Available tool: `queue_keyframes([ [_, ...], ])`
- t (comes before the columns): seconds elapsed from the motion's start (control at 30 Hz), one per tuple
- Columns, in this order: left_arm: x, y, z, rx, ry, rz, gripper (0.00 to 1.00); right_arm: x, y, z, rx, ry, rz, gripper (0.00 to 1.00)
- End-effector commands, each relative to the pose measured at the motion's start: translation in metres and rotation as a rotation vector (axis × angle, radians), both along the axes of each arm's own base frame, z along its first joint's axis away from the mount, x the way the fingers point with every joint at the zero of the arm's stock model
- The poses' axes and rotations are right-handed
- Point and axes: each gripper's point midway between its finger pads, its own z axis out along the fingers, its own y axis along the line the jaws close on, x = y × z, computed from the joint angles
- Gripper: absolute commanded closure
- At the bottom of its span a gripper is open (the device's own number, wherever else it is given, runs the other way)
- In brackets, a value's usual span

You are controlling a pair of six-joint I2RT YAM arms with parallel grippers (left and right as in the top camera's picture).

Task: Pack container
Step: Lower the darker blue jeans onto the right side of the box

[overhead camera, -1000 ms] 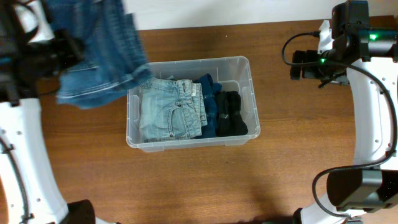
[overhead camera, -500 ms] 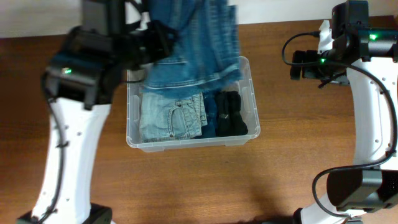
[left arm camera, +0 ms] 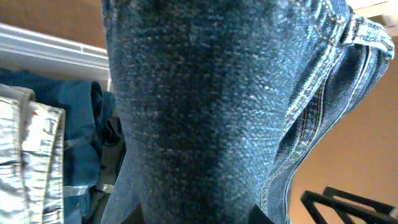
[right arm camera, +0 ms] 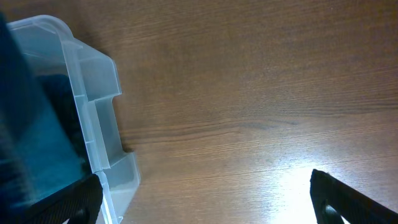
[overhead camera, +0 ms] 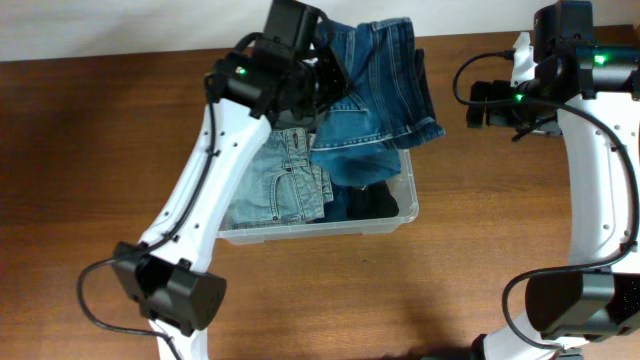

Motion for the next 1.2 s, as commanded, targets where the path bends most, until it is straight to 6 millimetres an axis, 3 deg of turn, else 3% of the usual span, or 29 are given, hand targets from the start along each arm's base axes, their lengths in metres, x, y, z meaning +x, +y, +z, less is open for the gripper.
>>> queue_keyframes([
  [0.0, -0.009, -0.015, 0.029, -0.094, -0.018, -0.019, 1.0, -0.001, -0.002, 0.005, -0.006, -0.015, -0.006, 0.01],
  [0.23, -0.017, -0.019, -0.006, -0.027, 0.04, -0.016, 1.0, -0.001, -0.002, 0.005, -0.006, -0.015, -0.006, 0.02],
  [0.5, -0.023, -0.009, -0.051, 0.052, 0.123, 0.008, 1.0, -0.001, -0.002, 0.005, -0.006, -0.015, -0.006, 0.01],
  [0.73, -0.021, 0.002, -0.061, 0.112, 0.124, 0.048, 1.0, -0.001, -0.002, 0.005, -0.006, -0.015, -0.006, 0.01],
  [0.93, -0.021, 0.027, -0.074, 0.235, 0.132, 0.119, 1.0, -0.001, -0.002, 0.005, -0.006, -0.015, -0.006, 0.02],
  [1.17, -0.026, 0.032, -0.092, 0.273, 0.162, 0.119, 1.0, -0.001, -0.002, 0.005, -0.006, -0.015, -0.006, 0.01],
])
